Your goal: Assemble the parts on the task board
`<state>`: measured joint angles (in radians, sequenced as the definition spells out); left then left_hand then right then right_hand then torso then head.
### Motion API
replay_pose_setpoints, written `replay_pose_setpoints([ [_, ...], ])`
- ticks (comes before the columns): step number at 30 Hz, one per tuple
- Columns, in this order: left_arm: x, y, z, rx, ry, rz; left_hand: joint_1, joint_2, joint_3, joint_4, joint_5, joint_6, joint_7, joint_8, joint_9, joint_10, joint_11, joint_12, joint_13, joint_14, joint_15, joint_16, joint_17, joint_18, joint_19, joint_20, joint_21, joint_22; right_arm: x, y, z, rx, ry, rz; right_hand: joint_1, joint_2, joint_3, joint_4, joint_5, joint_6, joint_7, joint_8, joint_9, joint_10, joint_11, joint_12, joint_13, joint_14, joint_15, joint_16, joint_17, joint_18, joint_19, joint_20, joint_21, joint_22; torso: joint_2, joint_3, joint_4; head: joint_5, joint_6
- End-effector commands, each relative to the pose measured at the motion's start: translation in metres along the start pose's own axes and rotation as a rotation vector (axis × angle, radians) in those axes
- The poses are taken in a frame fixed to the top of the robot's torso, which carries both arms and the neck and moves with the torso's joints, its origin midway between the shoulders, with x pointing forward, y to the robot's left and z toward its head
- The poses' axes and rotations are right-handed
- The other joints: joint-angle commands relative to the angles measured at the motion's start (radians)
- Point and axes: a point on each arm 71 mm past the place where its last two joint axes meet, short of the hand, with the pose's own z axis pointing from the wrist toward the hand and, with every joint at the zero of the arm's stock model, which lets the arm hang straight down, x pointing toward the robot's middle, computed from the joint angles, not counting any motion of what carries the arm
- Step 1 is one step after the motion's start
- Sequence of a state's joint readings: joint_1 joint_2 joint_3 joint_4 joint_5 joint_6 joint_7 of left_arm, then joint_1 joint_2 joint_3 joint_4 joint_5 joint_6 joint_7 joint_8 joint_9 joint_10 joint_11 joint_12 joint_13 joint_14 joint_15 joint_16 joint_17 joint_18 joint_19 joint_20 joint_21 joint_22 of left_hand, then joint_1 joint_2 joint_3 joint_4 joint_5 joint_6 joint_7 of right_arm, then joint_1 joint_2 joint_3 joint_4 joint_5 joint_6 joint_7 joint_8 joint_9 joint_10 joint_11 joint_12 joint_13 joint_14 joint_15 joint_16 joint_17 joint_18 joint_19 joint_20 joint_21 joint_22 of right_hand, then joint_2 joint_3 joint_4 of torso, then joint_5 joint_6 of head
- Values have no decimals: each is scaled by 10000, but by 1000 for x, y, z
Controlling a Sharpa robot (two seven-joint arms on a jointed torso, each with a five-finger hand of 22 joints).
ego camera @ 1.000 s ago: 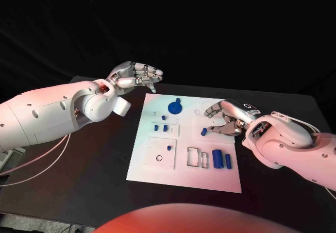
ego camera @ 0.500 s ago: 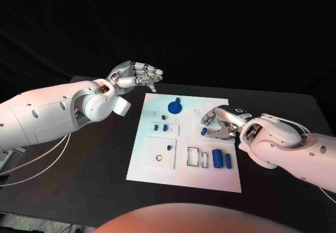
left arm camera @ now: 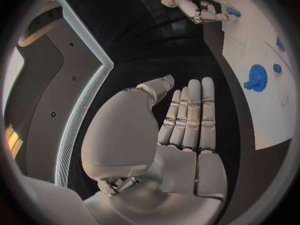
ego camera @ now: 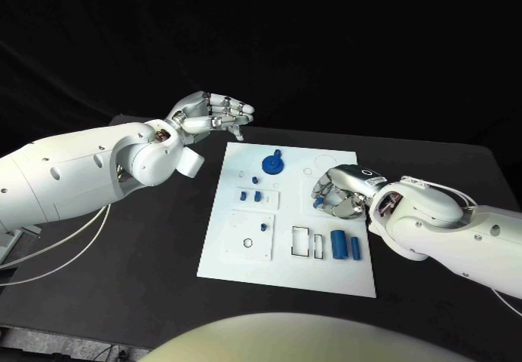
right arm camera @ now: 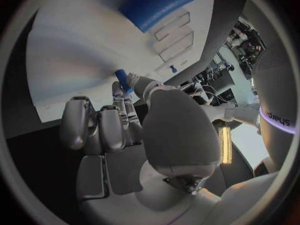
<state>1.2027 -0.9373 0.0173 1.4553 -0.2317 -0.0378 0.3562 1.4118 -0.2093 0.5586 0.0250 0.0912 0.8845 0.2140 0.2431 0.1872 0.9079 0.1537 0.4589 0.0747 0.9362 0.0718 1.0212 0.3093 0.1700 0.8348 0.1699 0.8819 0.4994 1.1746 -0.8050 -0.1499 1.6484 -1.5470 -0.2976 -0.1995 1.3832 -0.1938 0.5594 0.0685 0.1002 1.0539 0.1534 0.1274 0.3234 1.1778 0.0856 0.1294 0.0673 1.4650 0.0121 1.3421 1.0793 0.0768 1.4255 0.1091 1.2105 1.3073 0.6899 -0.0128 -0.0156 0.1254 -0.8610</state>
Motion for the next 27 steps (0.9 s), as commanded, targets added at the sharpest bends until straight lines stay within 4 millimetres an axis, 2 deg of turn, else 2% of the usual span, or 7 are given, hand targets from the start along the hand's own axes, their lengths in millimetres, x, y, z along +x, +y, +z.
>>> replay_pose_setpoints([
  [1, 1, -2, 0, 143, 18, -66, -40, 11, -16, -33, 25, -63, 11, 6, -6, -58, -25, 21, 2, -16, 58, -47, -6, 142, 30, 7, -56, -12, 3, 1, 0, -105, 237, -169, -97, -13, 139, -24, -67, 94, -17, 70, 23, 110, -6, -40, 29, 107, -87, 57, 24, -42, 74, -26, 65, 1292, -5, 1, -8, 5, -18],
  [8, 1, -2, 0, 118, 23, -67, -45, 17, -21, -32, 23, -58, 12, 14, -4, -57, -24, 34, 3, -15, 59, -45, -6, 140, 38, 6, -59, -15, 2, 1, 1, -80, 80, -262, -138, 26, 420, -113, -100, 247, -57, 204, 102, 279, -47, -85, 53, 112, -121, 73, 37, -58, 107, -54, 152, 1347, -11, 7, -10, -6, -23],
  [12, 1, -2, 0, 106, 35, -72, -45, 17, -21, -32, 23, -58, 12, 14, -4, -57, -24, 34, 3, -15, 59, -45, -6, 140, 38, 6, -59, -15, 1, 1, 1, -14, -160, -343, -175, 166, 655, -187, -322, 372, -117, 354, 198, 437, -98, -109, 83, 116, -165, 83, 45, -63, 119, -90, 182, 1379, -6, 11, -8, -13, -36],
  [17, 0, -2, 0, 88, 39, -73, -56, 20, -27, -26, 21, -59, 13, 17, -4, -61, -23, 41, 3, -13, 60, -44, -5, 139, 43, 7, -64, -18, -1, 3, 0, -34, -488, -367, -192, 328, 862, -310, -349, 480, -174, 538, 331, 596, -160, -126, 126, 141, -211, 126, 109, -105, 207, -134, 397, 1480, -9, 12, -11, -21, -28],
  [27, -1, -1, 0, 75, 17, -65, -68, 24, -34, -19, 19, -61, 15, 19, -3, -68, -21, 46, 3, -8, 62, -39, -3, 138, 48, 8, -68, -21, -14, 13, -10, -226, -1328, -86, -337, 291, 886, -415, -297, 548, -241, 732, 500, 750, -215, -145, 167, 157, -253, 147, 114, -149, 297, -172, 621, 1583, -24, -6, 13, -44, -48],
])
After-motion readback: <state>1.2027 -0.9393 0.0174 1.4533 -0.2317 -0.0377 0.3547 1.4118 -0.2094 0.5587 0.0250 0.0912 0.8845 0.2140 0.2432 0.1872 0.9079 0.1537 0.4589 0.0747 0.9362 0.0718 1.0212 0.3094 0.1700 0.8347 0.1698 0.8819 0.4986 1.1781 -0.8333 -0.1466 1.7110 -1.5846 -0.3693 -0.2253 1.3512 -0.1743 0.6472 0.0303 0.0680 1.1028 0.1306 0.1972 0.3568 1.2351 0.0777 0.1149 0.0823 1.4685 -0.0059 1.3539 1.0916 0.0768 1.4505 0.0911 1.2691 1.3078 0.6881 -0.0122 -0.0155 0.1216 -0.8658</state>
